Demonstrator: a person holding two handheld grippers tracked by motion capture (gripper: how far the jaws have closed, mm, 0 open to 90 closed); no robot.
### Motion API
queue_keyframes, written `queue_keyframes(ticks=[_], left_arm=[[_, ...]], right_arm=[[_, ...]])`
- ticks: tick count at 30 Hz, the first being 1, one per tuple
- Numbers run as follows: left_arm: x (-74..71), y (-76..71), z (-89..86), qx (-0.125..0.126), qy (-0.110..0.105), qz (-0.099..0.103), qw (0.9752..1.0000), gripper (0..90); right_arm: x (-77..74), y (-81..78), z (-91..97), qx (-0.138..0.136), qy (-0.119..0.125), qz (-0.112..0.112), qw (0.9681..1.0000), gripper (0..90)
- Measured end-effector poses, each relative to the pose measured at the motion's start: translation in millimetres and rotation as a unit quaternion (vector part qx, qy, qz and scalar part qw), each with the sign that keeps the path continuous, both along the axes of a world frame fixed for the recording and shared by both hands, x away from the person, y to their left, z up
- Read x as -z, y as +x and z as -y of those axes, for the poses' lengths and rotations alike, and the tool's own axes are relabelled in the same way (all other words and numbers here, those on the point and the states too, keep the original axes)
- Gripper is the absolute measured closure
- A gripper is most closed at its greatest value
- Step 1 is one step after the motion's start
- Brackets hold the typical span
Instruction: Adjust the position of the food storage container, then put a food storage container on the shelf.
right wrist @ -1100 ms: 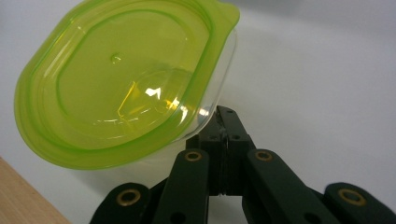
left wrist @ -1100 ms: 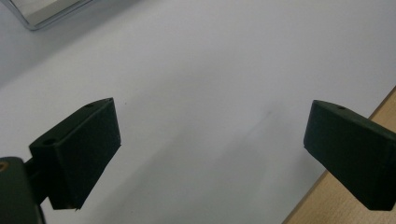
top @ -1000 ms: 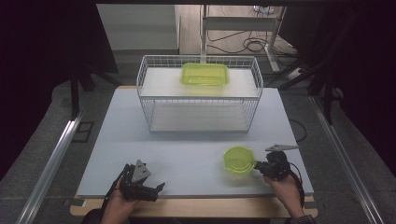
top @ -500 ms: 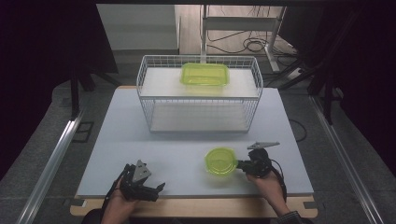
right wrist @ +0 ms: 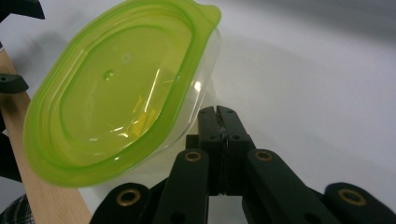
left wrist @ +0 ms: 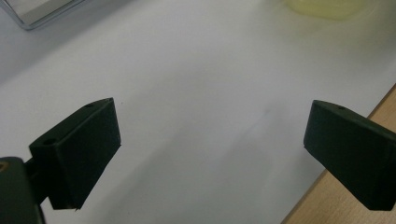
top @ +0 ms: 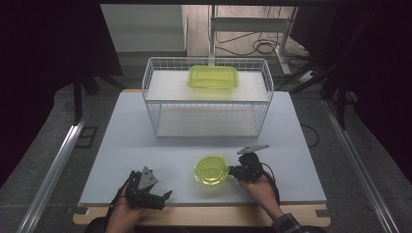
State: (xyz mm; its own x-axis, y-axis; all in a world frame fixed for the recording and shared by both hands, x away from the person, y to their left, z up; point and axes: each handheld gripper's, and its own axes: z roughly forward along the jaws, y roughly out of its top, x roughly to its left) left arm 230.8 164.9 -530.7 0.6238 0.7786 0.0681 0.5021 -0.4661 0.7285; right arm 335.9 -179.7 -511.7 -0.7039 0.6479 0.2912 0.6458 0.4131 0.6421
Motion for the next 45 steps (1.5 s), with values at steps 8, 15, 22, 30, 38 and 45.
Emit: queue_keyframes(ticks=[8,15,22,30,38,45], left_arm=[[-0.1,-0.2,-0.5,0.001,-0.001,-0.001,1.0,3.5],[-1.5,-0.2,-1.7,-0.005,-0.005,-0.006,1.0,3.8],[-2.6,-0.9,-2.3,-0.006,-0.014,-0.009,0.9999,3.9],[-1.6,-1.0,-1.9,-0.008,-0.008,-0.003,0.9999,3.6],[-1.5,-1.3,-1.8,-0.007,-0.008,-0.002,0.9999,3.6],[-0.9,-1.2,-1.9,-0.005,-0.007,-0.002,1.0,3.6]], right_arm=[[1.2,4.2,-0.1,0.0,-0.016,0.021,0.9997,86.4],[-10.0,-4.4,18.6,0.017,-0.051,0.079,0.9954,77.6],[-23.4,-18.6,33.5,0.02,-0.051,0.118,0.9915,58.4],[-21.7,-25.4,39.1,0.006,-0.038,0.12,0.992,20.8],[-13.7,-27.1,41.9,0.006,-0.035,0.11,0.9933,8.2],[-13.4,-25.5,42.2,0.003,-0.028,0.103,0.9943,4.0]])
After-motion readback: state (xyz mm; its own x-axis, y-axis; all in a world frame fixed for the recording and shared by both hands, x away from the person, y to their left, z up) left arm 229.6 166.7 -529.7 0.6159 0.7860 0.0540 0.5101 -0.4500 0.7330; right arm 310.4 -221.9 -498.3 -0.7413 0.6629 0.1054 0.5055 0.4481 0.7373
